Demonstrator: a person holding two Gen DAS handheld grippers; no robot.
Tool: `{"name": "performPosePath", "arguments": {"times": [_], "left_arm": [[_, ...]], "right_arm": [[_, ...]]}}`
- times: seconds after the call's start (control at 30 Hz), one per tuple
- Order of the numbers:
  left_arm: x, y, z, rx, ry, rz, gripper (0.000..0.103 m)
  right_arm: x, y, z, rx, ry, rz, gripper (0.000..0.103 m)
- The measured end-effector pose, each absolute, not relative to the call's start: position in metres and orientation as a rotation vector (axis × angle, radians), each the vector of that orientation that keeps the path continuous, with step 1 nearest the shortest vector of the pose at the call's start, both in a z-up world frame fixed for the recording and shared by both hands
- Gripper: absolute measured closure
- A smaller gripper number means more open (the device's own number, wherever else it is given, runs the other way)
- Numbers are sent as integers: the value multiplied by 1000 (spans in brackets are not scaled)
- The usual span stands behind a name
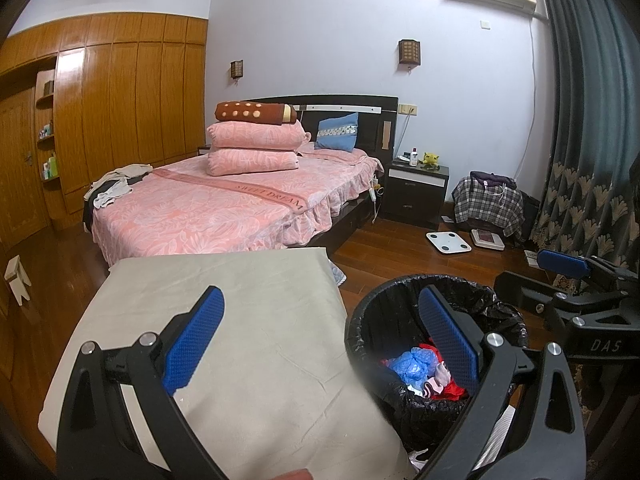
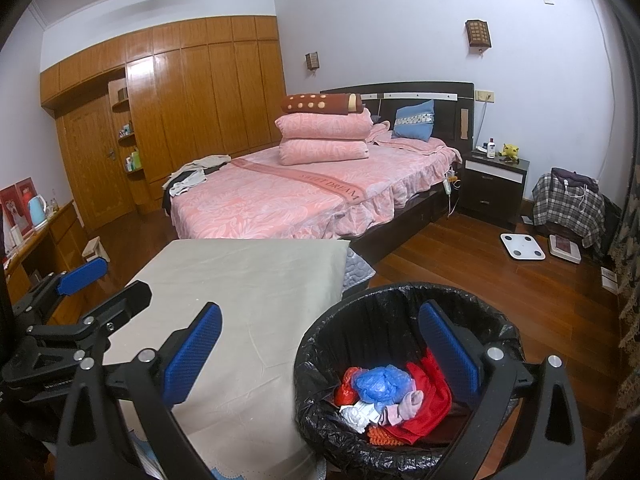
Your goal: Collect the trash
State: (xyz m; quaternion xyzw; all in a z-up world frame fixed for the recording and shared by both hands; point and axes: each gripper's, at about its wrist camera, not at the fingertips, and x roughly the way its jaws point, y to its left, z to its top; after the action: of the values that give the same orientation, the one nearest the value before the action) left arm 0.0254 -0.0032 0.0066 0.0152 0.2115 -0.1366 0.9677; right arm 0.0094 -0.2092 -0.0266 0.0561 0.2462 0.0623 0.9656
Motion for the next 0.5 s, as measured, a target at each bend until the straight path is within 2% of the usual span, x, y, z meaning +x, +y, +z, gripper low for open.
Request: {"name": "performPosePath", "arguments": {"times": [0.5], "left_arm": [[26,-3,8,31,429,-276,8]], "right_arm": [[11,-207,-25,115,500,127,6]]}}
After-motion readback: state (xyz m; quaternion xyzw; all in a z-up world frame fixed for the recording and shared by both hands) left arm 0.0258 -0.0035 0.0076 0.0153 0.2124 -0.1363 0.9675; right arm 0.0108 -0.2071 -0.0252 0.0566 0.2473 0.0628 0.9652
